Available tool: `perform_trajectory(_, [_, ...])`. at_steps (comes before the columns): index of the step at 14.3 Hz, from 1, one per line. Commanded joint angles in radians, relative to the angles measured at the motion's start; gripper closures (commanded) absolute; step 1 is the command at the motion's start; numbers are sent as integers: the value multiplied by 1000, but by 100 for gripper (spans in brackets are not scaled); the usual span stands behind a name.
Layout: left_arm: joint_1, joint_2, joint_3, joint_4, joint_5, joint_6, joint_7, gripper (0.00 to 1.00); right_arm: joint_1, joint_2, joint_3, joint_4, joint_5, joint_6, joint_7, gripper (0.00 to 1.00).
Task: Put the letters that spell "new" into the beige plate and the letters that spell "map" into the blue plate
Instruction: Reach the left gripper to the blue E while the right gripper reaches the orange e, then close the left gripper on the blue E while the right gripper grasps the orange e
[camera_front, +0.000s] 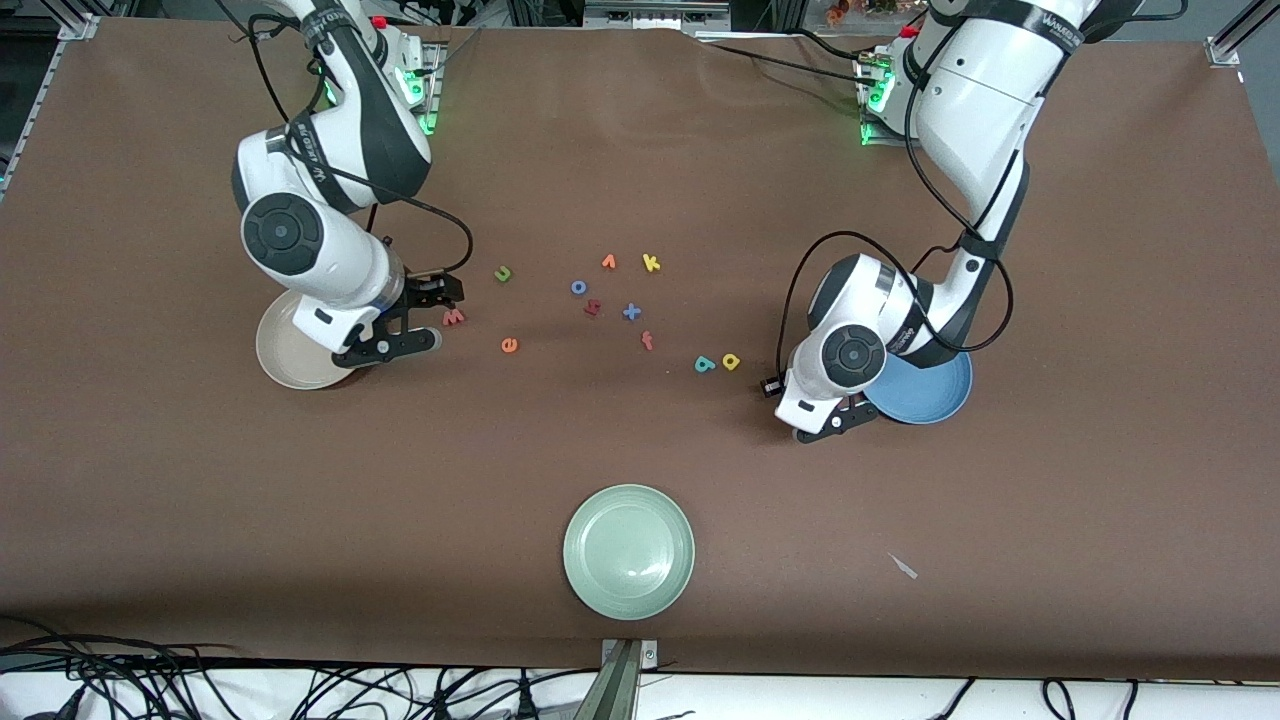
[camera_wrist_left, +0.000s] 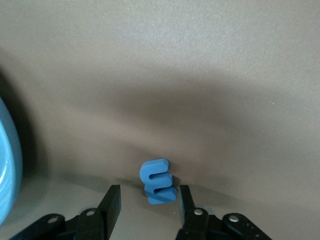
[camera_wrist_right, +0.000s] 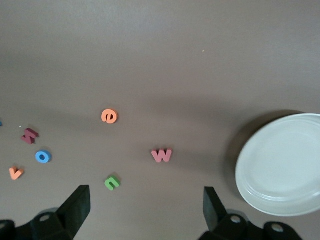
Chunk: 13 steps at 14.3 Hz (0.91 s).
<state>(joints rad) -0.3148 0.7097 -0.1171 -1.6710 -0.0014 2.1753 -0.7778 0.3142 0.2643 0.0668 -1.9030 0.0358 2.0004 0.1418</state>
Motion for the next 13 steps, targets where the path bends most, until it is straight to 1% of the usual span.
perform_trajectory(1, [-10,0,5,-16,-23,32,-1,47,3,-57,18,-135,4,116,39,0])
perform_trajectory(4, [-1,0,5,-13,-22,32,12,50,3,-54,51,-197,1,185,80,0])
perform_trajectory(5, [-3,0,5,-12,-22,34,12,54,3,-53,60,-217,-2,214,91,0])
perform_trajectory(6, [-3,0,5,-10,-20,34,12,63,6,-48,62,-237,-2,245,93,0])
perform_trajectory(8, [-1,0,7,-9,-12,38,14,82,38,-19,62,-243,-4,291,102,0])
perform_trajectory(10, [-1,0,7,-10,-9,52,14,91,43,18,62,-238,-13,340,124,0])
perform_trajectory(13, [-1,-7,7,-6,-9,43,11,91,46,78,64,-231,-19,428,153,0])
